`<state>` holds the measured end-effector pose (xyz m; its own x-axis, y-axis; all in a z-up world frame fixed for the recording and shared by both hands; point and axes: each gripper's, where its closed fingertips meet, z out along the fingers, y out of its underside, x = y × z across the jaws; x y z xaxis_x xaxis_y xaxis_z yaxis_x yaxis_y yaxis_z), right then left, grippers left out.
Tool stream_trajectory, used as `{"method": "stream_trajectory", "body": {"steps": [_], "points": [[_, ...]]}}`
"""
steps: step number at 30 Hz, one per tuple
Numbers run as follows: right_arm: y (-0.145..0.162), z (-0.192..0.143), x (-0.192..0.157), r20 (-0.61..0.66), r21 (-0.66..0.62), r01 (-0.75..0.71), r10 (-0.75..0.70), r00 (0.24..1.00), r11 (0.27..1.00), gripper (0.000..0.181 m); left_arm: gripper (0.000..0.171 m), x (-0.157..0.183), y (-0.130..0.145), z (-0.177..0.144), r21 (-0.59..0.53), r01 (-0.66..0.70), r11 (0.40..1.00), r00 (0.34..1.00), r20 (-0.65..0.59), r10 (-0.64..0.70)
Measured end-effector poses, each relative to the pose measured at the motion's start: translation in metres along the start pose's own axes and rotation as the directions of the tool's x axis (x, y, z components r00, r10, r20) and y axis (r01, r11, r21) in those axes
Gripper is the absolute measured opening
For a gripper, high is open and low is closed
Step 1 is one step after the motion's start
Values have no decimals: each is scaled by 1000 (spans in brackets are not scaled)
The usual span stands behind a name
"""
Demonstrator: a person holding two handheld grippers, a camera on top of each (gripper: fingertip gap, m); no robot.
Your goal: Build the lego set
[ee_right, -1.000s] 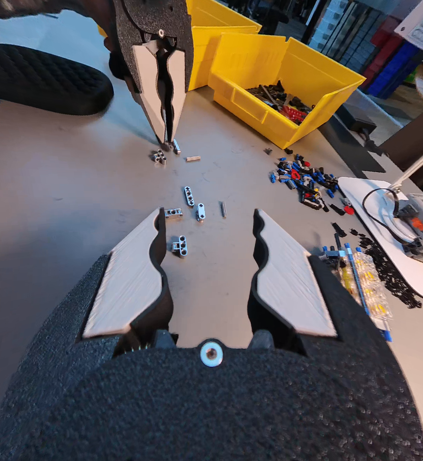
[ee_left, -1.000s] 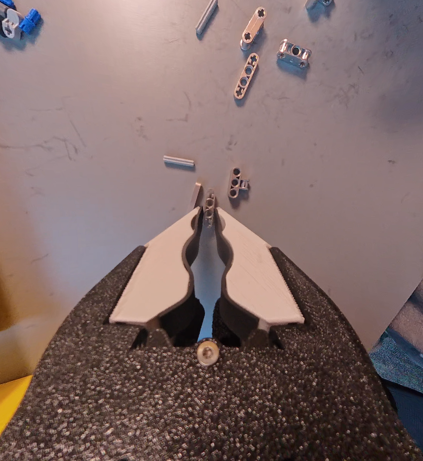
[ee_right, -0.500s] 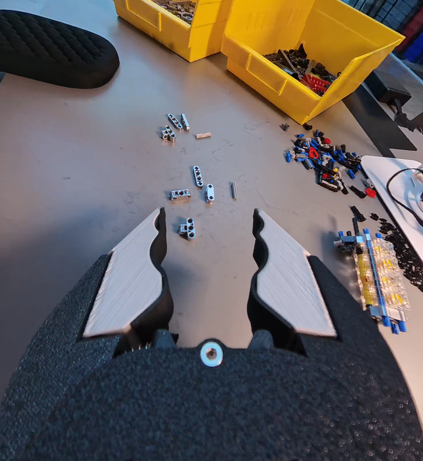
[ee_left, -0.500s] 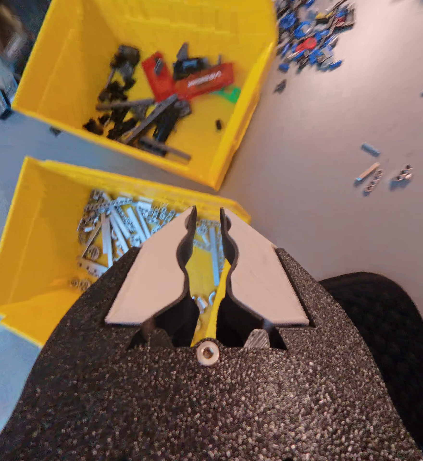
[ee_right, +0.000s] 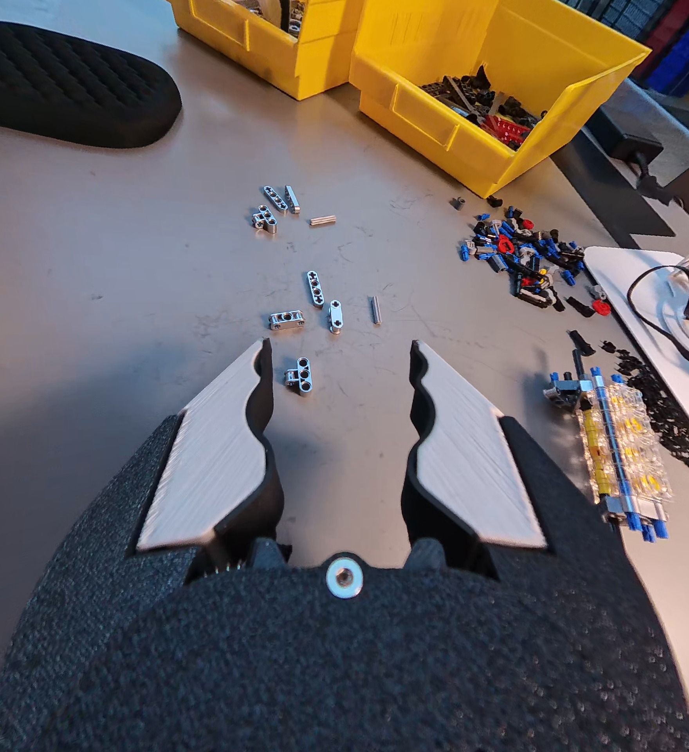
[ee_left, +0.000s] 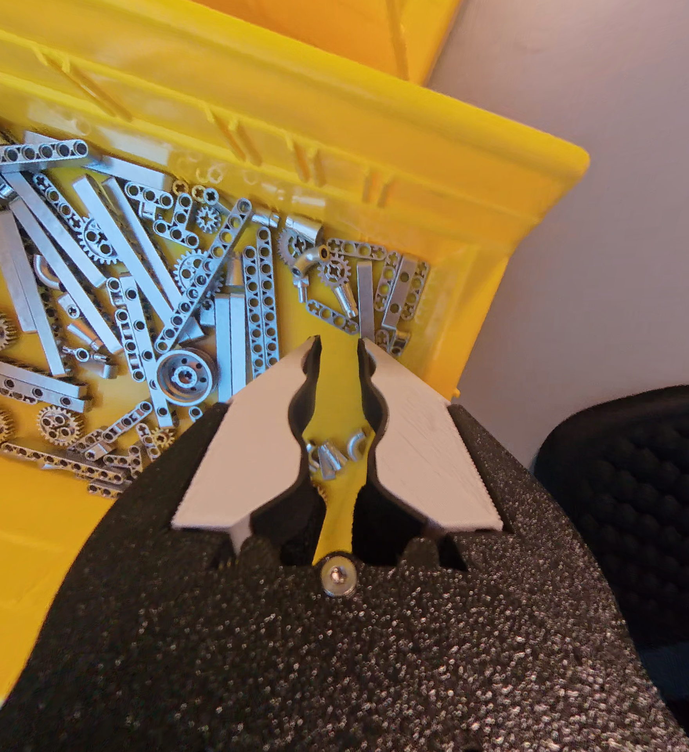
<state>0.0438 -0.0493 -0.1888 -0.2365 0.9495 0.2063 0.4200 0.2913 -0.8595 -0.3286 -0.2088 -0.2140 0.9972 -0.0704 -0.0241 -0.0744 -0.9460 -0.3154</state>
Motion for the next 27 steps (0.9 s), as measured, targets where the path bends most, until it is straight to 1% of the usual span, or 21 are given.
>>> {"method": "stream_trajectory", "body": {"steps": [4,8,13,17,20,22,25,27], "points": [[1,1,1,-4,-7,-2,2,1000,1000,66,20,-9,-6,14,14,71,997,997,-3,-71],[1,2,1,-6,-10,-6,6,1000,1000,65,18,-11,-9,23,15,125,992,992,-28,-125],[1,1,2,-7,-4,-13,13,1000,1000,65,17,-16,-1,25,-37,89,995,996,16,-88],[1,2,1,-6,-10,-5,5,1000,1000,64,17,-17,3,24,-59,98,993,995,26,-96],[3,2,1,-7,-20,1,-1,1000,1000,64,13,-15,3,24,-56,92,994,995,30,-90],[3,2,1,-9,-21,1,-1,1000,1000,64,0,-14,2,25,-46,75,996,997,25,-74],[3,2,1,-12,-23,3,-4,1000,1000,64,0,-14,1,24,-41,39,998,998,40,-37],[4,2,2,-14,-27,6,-7,1000,1000,64,0,-17,-3,18,-14,31,999,997,66,-30]]}}
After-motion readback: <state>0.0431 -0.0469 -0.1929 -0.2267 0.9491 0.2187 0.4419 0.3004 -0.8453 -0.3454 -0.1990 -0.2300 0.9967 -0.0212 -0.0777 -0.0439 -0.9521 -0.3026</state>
